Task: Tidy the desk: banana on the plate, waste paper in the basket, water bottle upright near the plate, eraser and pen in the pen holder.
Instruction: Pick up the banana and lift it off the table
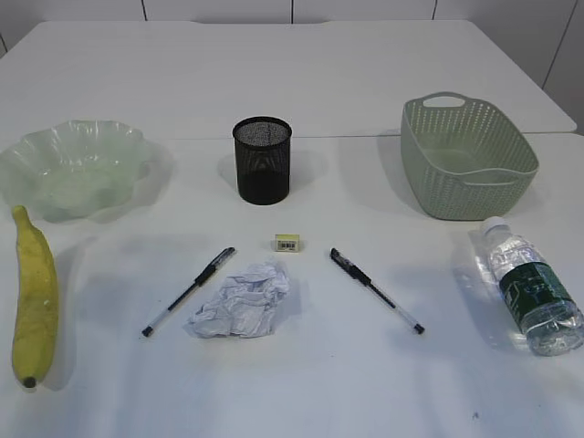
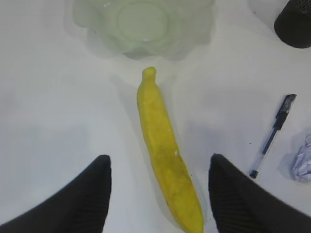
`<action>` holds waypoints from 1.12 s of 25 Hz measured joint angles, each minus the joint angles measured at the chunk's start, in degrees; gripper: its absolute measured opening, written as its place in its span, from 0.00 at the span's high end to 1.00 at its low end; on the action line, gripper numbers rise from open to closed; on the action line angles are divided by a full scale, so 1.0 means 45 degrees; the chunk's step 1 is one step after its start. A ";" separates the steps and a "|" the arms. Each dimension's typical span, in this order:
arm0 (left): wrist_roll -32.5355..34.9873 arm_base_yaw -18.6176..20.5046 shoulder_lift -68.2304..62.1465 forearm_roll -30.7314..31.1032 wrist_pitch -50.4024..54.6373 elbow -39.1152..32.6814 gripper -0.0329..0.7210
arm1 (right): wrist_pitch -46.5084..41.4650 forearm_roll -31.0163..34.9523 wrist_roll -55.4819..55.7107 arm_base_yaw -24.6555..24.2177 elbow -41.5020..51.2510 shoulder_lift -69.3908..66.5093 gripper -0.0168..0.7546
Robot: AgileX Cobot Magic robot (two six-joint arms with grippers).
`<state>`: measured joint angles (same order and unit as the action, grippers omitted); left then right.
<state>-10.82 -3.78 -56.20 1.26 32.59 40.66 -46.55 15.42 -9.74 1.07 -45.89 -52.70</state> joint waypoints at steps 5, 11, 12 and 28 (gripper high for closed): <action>-0.0441 0.0000 -0.2889 -0.0280 0.1624 0.1969 0.37 | -0.0028 0.0056 -0.0082 0.0459 0.0000 -0.0052 0.33; -0.1450 0.0000 -0.5621 -0.0571 0.1750 0.3086 0.37 | -0.0101 0.0075 -0.0082 0.0512 0.0000 -0.0052 0.33; -0.1714 0.0000 -0.5937 -0.0598 0.1579 0.3092 0.37 | -0.0102 0.0075 -0.0082 0.0512 0.0000 -0.0052 0.33; -0.3848 0.0000 -0.9517 -0.0627 -0.0050 0.3181 0.43 | -0.0153 0.0330 -0.0095 0.0512 0.0000 -0.0052 0.33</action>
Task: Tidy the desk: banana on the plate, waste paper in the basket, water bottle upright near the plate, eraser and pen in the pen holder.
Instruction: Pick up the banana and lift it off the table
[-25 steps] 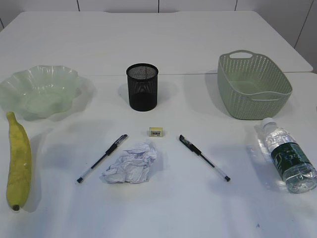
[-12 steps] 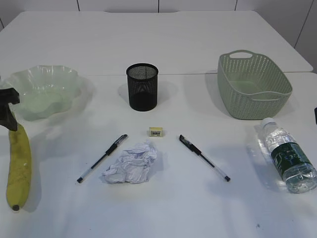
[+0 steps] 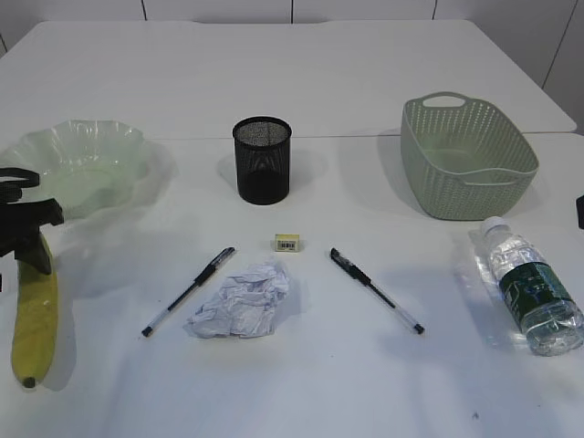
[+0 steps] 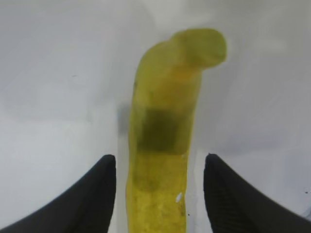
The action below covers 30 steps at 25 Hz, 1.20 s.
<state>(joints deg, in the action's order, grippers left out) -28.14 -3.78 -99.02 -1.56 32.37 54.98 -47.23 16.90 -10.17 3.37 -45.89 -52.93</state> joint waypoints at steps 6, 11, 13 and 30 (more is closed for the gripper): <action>0.0000 0.0000 -0.0704 0.0000 -0.0271 0.0021 0.42 | -0.0021 0.0061 0.0000 0.0000 0.0000 -0.0303 0.33; -0.0006 0.0000 -0.0915 0.0000 -0.0566 0.0029 0.41 | -0.0021 0.0210 0.0000 0.0000 0.0000 -0.0556 0.34; -0.0006 0.0000 -0.0915 0.0000 -0.0777 0.0051 0.41 | -0.0021 0.0237 0.0000 0.0000 0.0000 -0.0645 0.34; -0.0027 0.0000 -0.1384 0.0194 -0.1255 0.0051 0.41 | -0.0021 0.0265 0.0000 0.0000 0.0000 -0.0729 0.34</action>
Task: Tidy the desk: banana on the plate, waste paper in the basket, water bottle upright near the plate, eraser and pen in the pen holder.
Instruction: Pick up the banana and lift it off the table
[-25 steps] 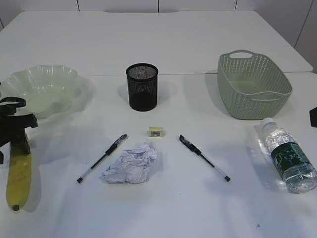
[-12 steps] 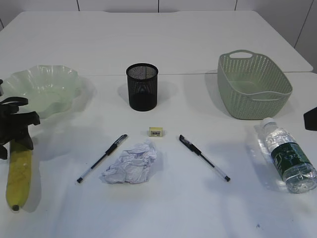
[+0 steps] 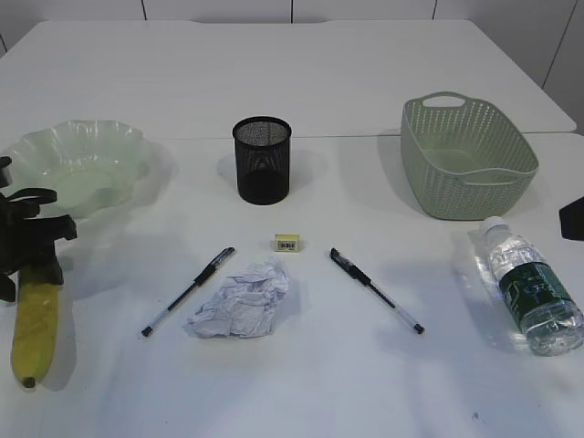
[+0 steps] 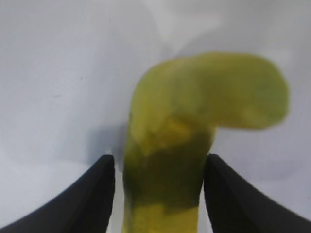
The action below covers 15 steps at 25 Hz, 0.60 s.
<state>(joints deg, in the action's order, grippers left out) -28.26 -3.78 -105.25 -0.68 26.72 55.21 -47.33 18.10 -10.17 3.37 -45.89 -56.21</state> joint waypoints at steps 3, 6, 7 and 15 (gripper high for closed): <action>0.0000 0.0000 -0.0098 0.0000 -0.0055 0.0000 0.41 | 0.0000 0.0000 0.0000 0.0000 0.0000 -0.0009 0.34; 0.0000 0.0000 -0.0161 0.0000 -0.0055 0.0000 0.41 | 0.0000 0.0016 0.0000 0.0000 0.0000 -0.0009 0.34; 0.0000 0.0000 -0.0161 0.0000 -0.0055 0.0000 0.43 | 0.0000 0.0016 0.0000 0.0000 0.0000 -0.0009 0.34; 0.0000 -0.0170 -0.0161 0.0004 -0.0055 0.0000 0.54 | 0.0000 0.0016 0.0000 0.0000 0.0000 -0.0009 0.34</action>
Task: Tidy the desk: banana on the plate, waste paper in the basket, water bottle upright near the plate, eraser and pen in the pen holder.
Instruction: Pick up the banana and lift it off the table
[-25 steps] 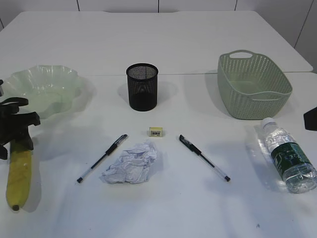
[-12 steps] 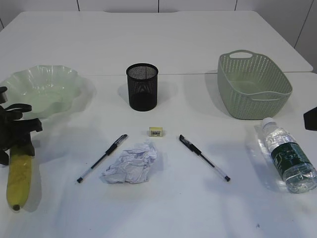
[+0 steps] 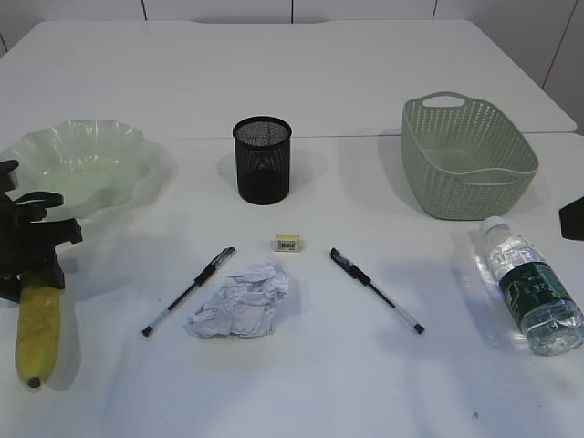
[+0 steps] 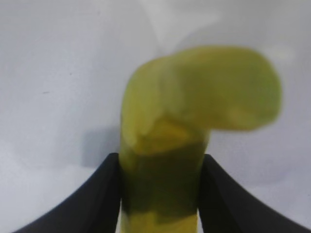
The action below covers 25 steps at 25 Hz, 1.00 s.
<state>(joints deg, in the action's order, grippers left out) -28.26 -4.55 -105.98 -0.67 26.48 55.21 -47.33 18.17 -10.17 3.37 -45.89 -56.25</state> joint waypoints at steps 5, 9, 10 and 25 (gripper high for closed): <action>0.0000 0.0000 0.0000 -0.0022 0.0304 0.0029 0.54 | 0.0000 0.0000 0.0000 0.0000 0.0000 0.0000 0.34; 0.0000 0.0000 0.0028 -0.0022 0.0702 0.0038 0.54 | 0.0000 0.0000 0.0000 0.0000 0.0000 0.0000 0.34; 0.0000 0.0000 0.0093 -0.0022 0.0774 0.0038 0.54 | 0.0000 0.0000 0.0000 0.0000 0.0000 0.0000 0.34; 0.0000 0.0000 0.2616 -0.1448 0.0359 0.0038 0.54 | 0.0000 0.0000 0.0000 0.0000 0.0000 0.0000 0.34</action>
<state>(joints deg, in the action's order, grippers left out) -28.26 -4.55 -94.21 -7.18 28.09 55.38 -47.33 18.17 -10.17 3.37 -45.89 -56.25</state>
